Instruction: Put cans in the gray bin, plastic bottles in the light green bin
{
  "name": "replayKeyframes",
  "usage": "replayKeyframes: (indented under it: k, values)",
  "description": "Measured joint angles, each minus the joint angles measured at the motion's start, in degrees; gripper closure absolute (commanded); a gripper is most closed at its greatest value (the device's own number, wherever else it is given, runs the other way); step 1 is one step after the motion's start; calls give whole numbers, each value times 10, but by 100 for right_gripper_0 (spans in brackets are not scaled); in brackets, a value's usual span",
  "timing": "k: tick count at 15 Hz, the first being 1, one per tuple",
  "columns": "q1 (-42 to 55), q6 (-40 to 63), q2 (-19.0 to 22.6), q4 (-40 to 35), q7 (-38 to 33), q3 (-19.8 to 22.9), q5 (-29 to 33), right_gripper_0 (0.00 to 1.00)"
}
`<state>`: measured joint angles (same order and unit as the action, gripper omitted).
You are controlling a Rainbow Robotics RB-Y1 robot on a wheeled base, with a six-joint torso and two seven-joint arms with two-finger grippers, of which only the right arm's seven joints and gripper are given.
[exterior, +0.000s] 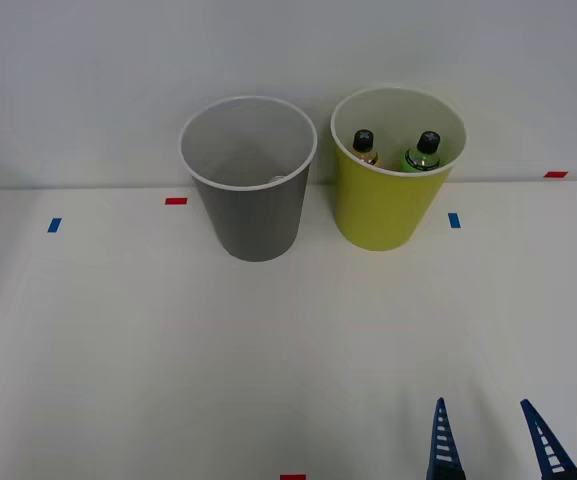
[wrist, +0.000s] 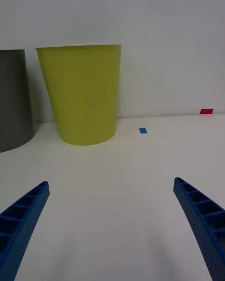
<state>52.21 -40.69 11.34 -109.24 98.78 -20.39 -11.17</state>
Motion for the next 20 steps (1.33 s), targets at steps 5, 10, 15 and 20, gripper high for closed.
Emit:
replayKeyframes:
  k: [5, 10, 15, 20]
  values:
    - [0, 0, 0, 0, 0, 0, 0, 9]
    - [0, 0, 0, 0, 0, 0, 0, 9]
    - [0, 0, 0, 0, 0, 0, 0, 9]
    - [0, 0, 0, 0, 0, 0, 0, 9]
